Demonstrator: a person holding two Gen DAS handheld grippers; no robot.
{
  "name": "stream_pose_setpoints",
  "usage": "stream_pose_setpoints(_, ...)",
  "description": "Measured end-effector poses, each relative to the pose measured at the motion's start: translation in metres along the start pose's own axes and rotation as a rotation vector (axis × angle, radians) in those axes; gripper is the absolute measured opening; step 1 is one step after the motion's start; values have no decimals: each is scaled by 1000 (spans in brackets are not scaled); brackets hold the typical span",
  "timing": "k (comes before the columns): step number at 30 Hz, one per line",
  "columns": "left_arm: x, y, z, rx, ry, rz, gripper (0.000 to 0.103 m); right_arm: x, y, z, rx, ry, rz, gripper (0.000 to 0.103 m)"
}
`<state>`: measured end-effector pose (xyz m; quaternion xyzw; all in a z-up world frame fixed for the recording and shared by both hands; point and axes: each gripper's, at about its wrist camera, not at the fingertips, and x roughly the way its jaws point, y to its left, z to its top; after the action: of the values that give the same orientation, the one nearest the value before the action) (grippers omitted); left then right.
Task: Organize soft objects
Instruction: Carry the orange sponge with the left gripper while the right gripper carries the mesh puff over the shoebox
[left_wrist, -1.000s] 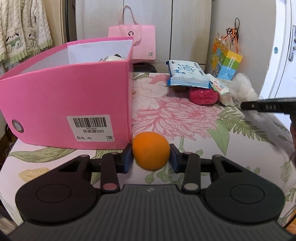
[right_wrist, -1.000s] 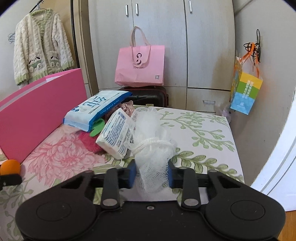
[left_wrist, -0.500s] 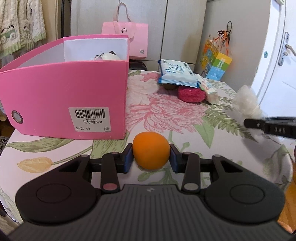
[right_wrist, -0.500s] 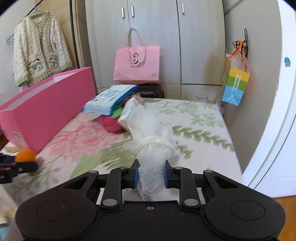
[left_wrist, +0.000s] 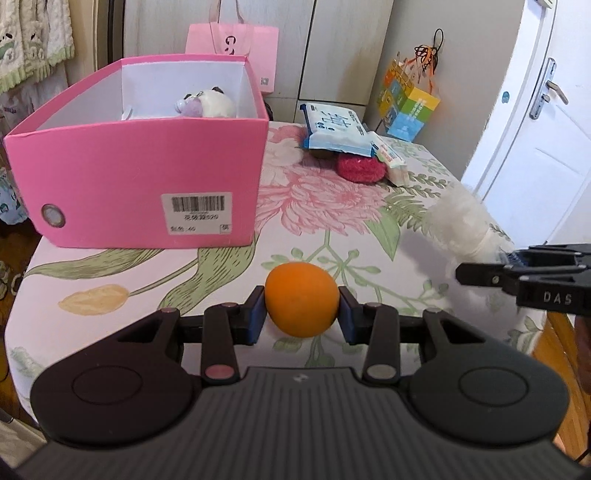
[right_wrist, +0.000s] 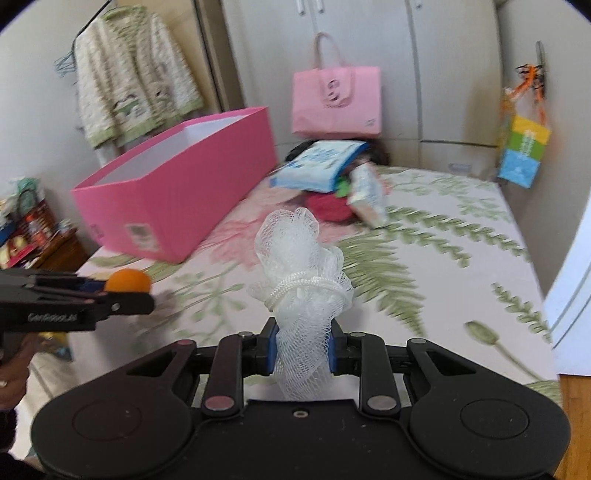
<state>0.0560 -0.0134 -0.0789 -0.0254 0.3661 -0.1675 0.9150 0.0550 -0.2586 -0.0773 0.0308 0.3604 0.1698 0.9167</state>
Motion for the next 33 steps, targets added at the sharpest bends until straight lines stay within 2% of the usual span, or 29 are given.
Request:
stream_pose_setpoints(6,-20,12,2,20,38,-26,39,-2,24,1,-23,66,98,30)
stream_pose_setpoints(16,-59,32,17,50,68,-95,39,-11,69,28,-90,97,276,30)
stream_pose_setpoints(21,-75,41,33,77,22,-92,39,-9,89,51,-144,80,302,30)
stream_pose_setpoints(25,-84,51,52,83,-30,-86,39,-5,99,76,-170,34,319,30)
stream_pose_setpoints(33,-84,79,99,66,-110,-79,39,22,117,135,-190,-33,357,31)
